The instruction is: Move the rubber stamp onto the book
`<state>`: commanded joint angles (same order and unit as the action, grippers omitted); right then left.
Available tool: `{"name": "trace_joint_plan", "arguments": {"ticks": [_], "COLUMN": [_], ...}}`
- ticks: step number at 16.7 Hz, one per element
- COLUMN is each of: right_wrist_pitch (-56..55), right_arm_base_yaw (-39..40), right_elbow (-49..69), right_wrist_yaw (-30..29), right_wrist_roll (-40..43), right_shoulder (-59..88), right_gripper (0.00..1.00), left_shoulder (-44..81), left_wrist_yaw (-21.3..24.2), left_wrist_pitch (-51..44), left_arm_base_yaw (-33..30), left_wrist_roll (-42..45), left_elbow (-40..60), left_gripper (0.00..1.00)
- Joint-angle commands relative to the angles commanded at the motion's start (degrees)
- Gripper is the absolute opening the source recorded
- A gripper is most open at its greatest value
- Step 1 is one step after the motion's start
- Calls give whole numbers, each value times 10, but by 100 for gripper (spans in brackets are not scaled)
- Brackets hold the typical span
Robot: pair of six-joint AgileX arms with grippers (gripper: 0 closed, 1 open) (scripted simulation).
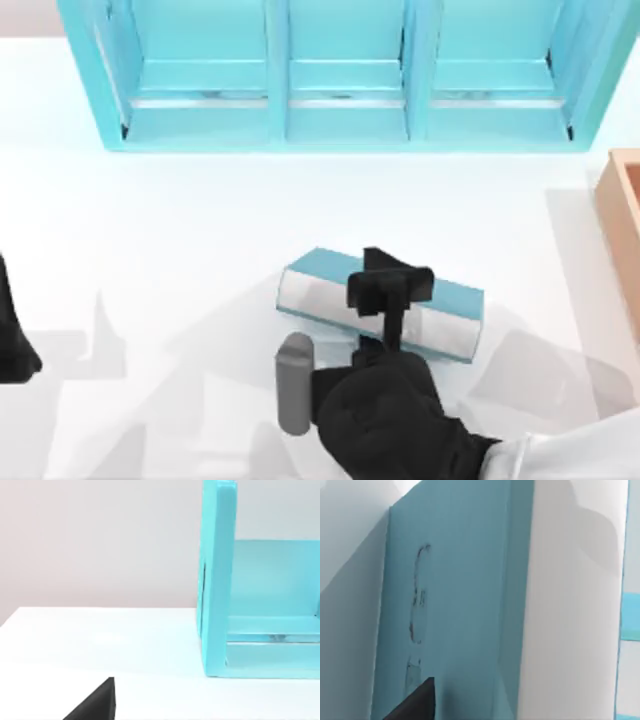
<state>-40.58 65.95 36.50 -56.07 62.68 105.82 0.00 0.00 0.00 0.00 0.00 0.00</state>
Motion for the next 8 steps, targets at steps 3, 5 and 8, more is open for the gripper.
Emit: {"name": "trace_joint_plan", "arguments": {"ticks": [3, 5, 8], "right_wrist_pitch": [50, 111, 246], "right_arm_base_yaw": [33, 63, 120], "right_elbow": [24, 43, 66], "right_wrist_yaw": [-7, -25, -71], "right_wrist_roll": [-47, -103, -226], "right_shoulder": [-9, -15, -19], "right_gripper": [100, 100, 100], "left_shoulder": [0, 0, 0], "left_wrist_yaw": [0, 0, 0], "left_wrist_pitch": [0, 0, 0], "left_arm_base_yaw": [0, 0, 0], "left_wrist_roll": [0, 0, 0], "left_elbow": [0, 0, 0], "left_gripper": [100, 100, 100]}}
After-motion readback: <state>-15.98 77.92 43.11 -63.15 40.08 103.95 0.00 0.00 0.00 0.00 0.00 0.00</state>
